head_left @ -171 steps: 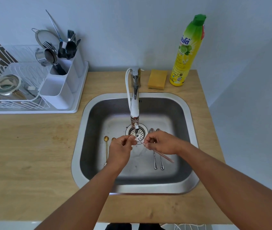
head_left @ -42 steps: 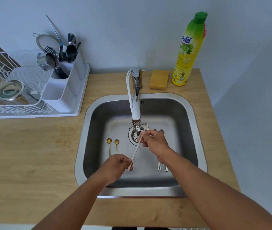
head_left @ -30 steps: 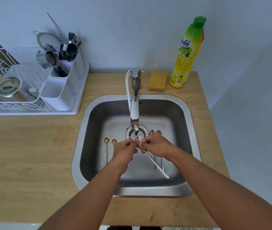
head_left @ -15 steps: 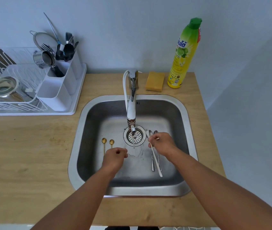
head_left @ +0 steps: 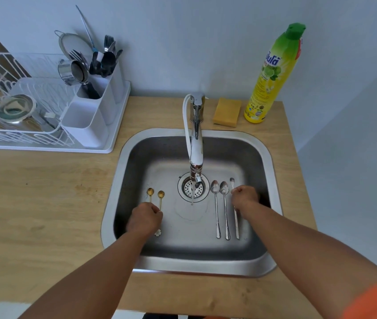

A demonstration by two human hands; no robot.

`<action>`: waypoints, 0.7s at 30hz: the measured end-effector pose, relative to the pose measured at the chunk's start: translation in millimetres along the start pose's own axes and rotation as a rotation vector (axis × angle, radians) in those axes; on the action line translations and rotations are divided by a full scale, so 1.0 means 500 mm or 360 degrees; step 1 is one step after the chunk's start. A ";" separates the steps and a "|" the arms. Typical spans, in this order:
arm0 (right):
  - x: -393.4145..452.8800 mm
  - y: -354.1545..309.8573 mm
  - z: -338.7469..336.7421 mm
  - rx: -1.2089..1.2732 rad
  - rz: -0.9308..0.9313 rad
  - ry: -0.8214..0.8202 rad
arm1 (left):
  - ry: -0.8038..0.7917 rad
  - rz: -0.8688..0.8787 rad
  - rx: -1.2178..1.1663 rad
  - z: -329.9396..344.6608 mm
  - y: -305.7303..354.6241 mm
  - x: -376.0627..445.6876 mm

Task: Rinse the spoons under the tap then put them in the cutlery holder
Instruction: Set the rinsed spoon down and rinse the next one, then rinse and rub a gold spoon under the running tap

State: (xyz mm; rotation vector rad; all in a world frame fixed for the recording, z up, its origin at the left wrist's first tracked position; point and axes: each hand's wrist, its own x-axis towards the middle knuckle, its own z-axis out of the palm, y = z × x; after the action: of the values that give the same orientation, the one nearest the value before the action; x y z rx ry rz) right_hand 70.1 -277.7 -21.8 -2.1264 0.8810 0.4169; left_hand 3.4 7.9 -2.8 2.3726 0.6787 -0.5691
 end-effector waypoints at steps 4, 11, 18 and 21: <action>-0.004 0.009 0.014 -0.0138 0.0043 0.0026 | 0.0035 -0.0017 0.0083 0.003 0.004 0.010; -0.007 0.017 0.031 -0.0134 0.0182 0.0131 | 0.0078 -0.0009 0.0266 0.011 0.015 0.026; -0.004 0.016 0.036 -0.0179 0.0207 0.0180 | 0.0117 -0.0023 0.0353 0.024 0.017 0.039; -0.005 0.014 0.037 -0.0249 0.0198 0.0181 | 0.0128 -0.0025 0.0398 0.028 0.011 0.047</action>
State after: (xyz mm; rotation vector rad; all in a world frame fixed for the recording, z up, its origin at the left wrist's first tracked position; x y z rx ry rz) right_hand 63.3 -265.4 -36.2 -2.2633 1.0808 0.4445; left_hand 21.5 2.8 -23.1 2.6363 0.6971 -0.5980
